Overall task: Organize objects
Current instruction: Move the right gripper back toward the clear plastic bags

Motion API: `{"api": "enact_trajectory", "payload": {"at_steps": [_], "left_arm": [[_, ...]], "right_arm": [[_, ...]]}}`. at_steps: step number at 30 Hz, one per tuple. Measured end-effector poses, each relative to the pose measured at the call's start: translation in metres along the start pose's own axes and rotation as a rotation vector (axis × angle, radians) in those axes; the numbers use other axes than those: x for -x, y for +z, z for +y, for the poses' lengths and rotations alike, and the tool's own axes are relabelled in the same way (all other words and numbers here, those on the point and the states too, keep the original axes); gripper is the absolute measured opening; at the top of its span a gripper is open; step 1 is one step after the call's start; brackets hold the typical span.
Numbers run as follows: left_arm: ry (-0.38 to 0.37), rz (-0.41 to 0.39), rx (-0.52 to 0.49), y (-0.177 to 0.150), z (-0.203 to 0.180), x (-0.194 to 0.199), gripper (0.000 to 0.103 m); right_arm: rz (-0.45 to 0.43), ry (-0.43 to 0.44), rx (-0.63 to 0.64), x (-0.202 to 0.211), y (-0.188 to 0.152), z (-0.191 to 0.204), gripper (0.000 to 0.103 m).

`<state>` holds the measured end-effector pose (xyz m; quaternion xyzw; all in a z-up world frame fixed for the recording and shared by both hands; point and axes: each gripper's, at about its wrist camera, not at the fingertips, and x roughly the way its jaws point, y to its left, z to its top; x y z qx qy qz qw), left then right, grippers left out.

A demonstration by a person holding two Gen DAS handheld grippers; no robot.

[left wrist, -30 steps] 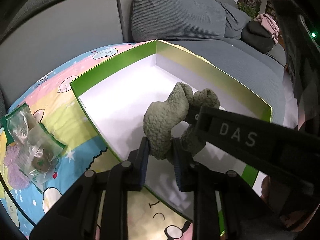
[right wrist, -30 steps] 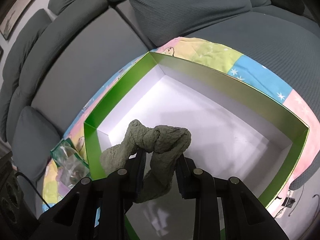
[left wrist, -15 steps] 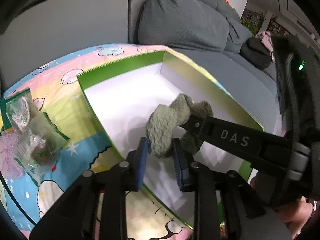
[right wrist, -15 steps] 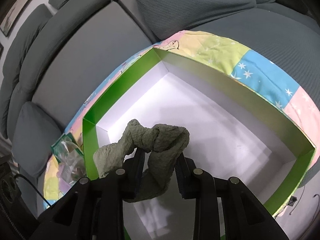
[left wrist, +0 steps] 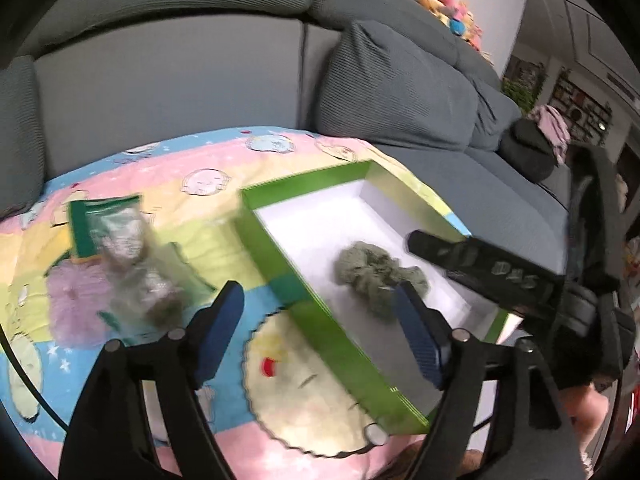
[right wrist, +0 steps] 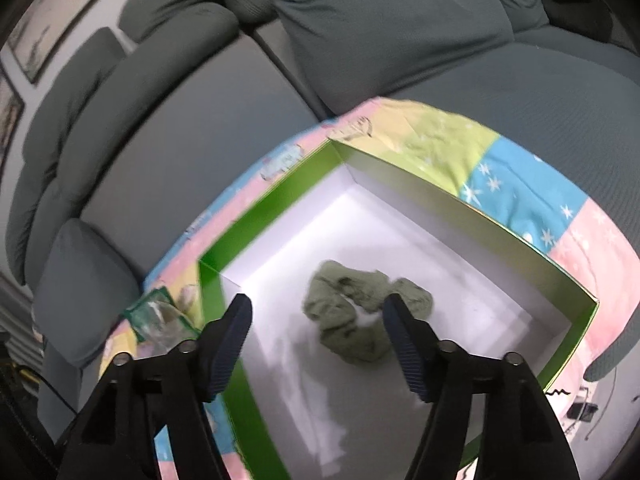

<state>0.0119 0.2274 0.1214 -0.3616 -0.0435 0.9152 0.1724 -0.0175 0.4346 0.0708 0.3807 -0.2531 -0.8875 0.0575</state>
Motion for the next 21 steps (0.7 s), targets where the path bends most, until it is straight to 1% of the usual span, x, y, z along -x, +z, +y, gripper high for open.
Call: {"api": "enact_trajectory", "payload": {"at_steps": [2,5,10,11,17,21], "left_arm": [[0.029,-0.013,0.018,-0.002,0.011,0.007,0.084],[0.069,-0.025,0.056,-0.005,0.031,0.017,0.086],[0.117,-0.028,0.124,-0.011,0.066,0.029,0.088],[0.124,-0.028,0.137,-0.013,0.073,0.031,0.089],[0.183,-0.034,0.218,-0.024,0.112,0.041,0.094],[0.209,-0.03,0.272,-0.031,0.138,0.044,0.099]], "right_arm": [[-0.017,0.018,0.011,0.005,0.001,0.007,0.076],[-0.038,0.047,0.043,0.011,0.0,0.023,0.078],[-0.033,0.099,0.118,0.015,-0.006,0.052,0.082],[-0.029,0.108,0.135,0.015,-0.007,0.059,0.084],[0.021,0.15,0.232,0.003,-0.019,0.099,0.087],[0.067,0.207,0.279,-0.004,-0.025,0.13,0.092]]}}
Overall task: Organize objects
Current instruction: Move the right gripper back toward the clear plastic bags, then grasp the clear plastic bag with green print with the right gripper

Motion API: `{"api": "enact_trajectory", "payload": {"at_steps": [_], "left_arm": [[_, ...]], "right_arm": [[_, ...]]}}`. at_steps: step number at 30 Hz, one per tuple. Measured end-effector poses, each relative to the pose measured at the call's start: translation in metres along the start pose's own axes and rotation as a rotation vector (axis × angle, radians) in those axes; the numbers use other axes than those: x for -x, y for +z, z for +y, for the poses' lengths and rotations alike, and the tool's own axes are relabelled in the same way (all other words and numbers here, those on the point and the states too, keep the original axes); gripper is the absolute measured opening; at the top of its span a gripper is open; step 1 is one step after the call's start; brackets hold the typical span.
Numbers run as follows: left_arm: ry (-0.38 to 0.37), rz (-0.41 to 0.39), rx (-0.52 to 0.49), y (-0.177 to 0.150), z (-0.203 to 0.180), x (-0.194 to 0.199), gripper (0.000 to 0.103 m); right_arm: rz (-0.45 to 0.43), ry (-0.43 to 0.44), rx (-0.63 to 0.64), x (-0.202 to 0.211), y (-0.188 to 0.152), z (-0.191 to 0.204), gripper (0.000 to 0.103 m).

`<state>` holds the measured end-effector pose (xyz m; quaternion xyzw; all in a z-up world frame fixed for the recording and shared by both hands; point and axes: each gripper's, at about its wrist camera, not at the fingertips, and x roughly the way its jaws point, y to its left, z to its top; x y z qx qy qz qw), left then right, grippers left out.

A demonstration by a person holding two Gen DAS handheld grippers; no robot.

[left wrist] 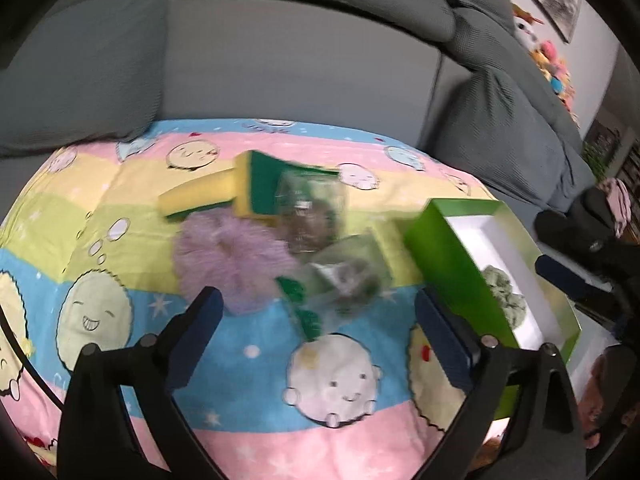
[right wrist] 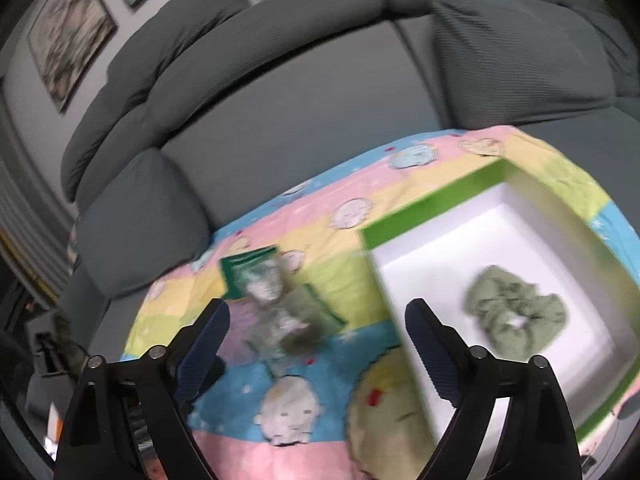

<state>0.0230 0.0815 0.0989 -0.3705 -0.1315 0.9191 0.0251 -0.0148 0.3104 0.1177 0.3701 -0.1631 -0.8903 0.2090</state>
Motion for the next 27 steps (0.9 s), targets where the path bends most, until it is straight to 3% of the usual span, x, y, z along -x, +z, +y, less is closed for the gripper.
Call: {"api": "enact_trajectory", "payload": {"at_steps": [7,14,18,27], "left_arm": [[0.021,0.022,0.112,-0.002,0.033,-0.019,0.101],[-0.027,0.084,0.143,-0.012,0.037,-0.049,0.101],[-0.064,0.108,0.161,-0.016,0.032,-0.062,0.101],[-0.091,0.112,0.176,-0.014,0.017,-0.077,0.098]], "right_arm": [[0.123,0.084,0.073,-0.047,0.011,0.043,0.096],[0.247,0.079,0.004,-0.109,-0.002,0.03,0.096],[0.234,0.04,0.017,-0.117,-0.002,0.023,0.096],[0.29,0.079,0.027,-0.139,-0.006,0.015,0.096]]}}
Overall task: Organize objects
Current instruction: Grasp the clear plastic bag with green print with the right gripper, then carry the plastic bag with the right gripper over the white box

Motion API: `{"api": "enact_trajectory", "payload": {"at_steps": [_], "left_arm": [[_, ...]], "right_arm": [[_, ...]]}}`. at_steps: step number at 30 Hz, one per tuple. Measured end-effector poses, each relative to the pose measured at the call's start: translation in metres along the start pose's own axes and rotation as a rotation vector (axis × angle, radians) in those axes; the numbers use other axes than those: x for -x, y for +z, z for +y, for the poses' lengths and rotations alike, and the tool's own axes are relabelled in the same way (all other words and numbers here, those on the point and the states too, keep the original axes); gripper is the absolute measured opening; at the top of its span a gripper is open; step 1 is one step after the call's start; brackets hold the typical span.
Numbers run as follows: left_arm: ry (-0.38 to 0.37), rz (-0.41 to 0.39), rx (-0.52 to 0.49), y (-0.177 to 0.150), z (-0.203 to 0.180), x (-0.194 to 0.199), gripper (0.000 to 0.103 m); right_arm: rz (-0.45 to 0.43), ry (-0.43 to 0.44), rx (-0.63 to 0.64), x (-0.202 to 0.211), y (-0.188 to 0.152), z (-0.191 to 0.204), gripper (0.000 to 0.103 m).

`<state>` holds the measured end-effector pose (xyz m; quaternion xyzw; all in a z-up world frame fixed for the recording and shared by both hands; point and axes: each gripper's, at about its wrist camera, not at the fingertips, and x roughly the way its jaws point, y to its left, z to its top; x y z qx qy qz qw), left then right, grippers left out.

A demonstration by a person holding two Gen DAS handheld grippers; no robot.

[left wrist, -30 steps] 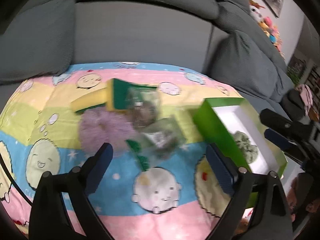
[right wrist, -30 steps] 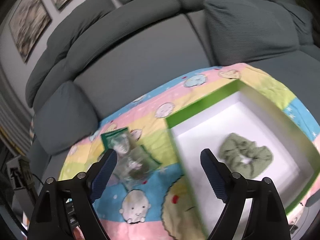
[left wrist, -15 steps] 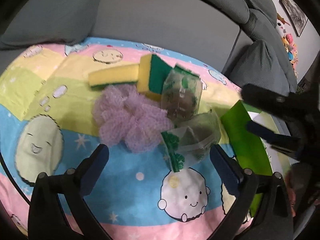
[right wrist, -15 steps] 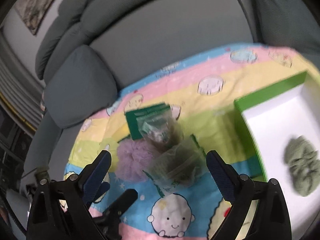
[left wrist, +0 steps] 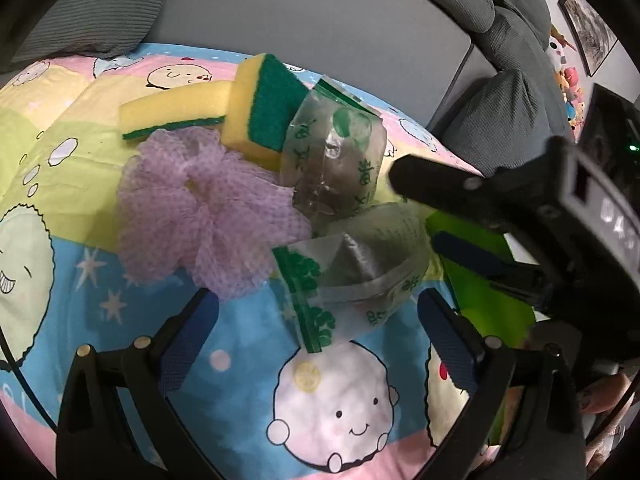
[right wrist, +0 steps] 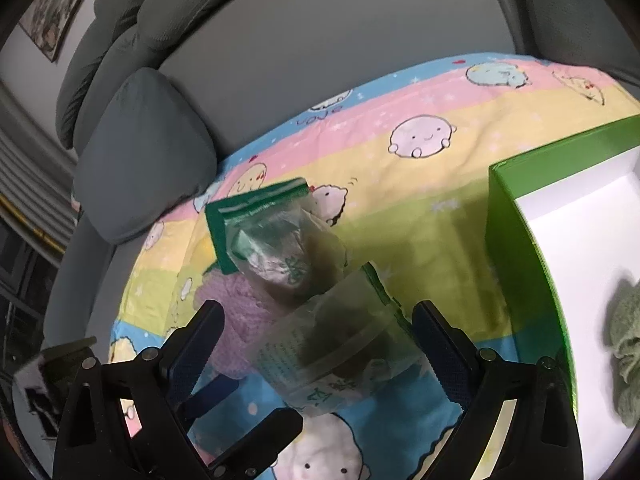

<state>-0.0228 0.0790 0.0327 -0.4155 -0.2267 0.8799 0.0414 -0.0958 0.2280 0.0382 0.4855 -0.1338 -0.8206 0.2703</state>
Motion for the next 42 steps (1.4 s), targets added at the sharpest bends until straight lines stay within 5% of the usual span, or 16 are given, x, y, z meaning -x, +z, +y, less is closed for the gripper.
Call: {"api": "enact_trajectory", "payload": {"at_steps": [17,24,42], "left_arm": [[-0.113,0.054,0.021,-0.005,-0.011,-0.018,0.051],[-0.07,0.028,-0.041,-0.012,-0.028,-0.002,0.049],[-0.051,-0.086,-0.145,-0.037,-0.053,0.055,0.048]], "right_arm": [[0.104,-0.009,0.016,-0.028,-0.006,-0.006,0.072],[0.086,0.011,0.011,-0.017,-0.013,0.0,0.062],[-0.041,0.092,0.105,0.053,-0.04,0.031,0.062]]}}
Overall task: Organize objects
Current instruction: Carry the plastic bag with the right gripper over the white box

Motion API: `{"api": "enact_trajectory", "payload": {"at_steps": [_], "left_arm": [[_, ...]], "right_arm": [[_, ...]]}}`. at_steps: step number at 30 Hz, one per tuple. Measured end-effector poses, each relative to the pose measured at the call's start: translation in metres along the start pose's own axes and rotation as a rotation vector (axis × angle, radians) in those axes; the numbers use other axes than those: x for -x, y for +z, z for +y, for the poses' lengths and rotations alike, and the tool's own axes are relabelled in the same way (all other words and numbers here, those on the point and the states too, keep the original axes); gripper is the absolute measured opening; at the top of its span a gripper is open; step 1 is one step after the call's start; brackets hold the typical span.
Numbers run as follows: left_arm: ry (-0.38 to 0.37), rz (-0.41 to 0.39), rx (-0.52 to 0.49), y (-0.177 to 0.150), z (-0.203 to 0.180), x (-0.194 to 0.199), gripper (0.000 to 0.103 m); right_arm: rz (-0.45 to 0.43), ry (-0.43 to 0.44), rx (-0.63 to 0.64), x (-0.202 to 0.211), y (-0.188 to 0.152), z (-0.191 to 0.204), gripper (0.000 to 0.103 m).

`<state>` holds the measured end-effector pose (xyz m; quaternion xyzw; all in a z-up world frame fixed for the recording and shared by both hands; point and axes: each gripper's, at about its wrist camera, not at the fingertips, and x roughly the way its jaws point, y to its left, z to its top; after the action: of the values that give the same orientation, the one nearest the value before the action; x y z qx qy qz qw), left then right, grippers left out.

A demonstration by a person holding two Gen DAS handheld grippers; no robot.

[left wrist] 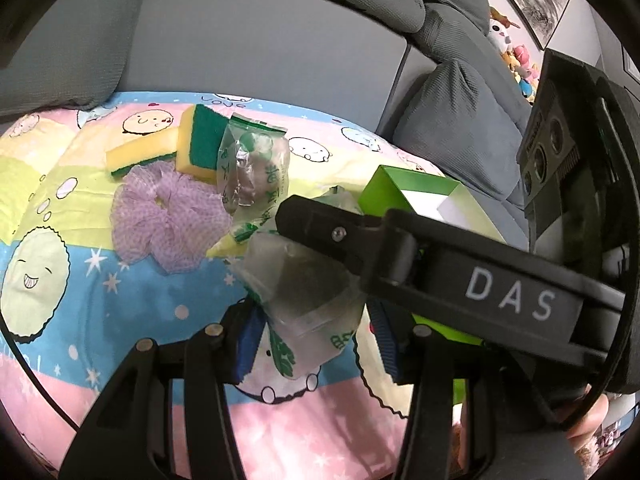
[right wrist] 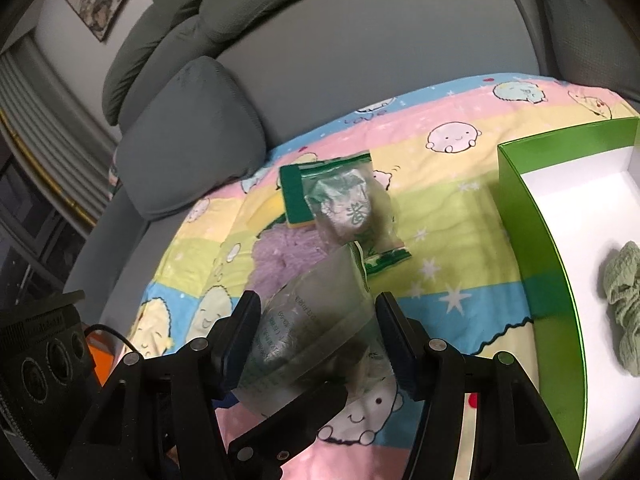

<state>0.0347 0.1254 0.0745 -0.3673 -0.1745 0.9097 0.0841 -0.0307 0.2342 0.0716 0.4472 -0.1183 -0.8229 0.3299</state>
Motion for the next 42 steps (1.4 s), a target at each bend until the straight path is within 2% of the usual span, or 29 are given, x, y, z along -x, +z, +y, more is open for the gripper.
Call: {"api": "enact_trajectory", "payload": {"at_steps": [10,22,42], "left_arm": [[0.0,-0.029,-0.047,-0.003,-0.024,0.017,0.048],[-0.039,-0.065,-0.111,-0.001,-0.056,0.034,0.048],[-0.108,-0.068,-0.205,-0.001,-0.11,0.031,0.049]], "right_arm": [[-0.049,0.022,0.005,0.027,-0.006,0.001,0.062],[-0.142,0.02,0.002,0.07,-0.01,-0.001,0.062],[-0.249,-0.031,-0.054,0.122,-0.015,-0.024,0.062]]}}
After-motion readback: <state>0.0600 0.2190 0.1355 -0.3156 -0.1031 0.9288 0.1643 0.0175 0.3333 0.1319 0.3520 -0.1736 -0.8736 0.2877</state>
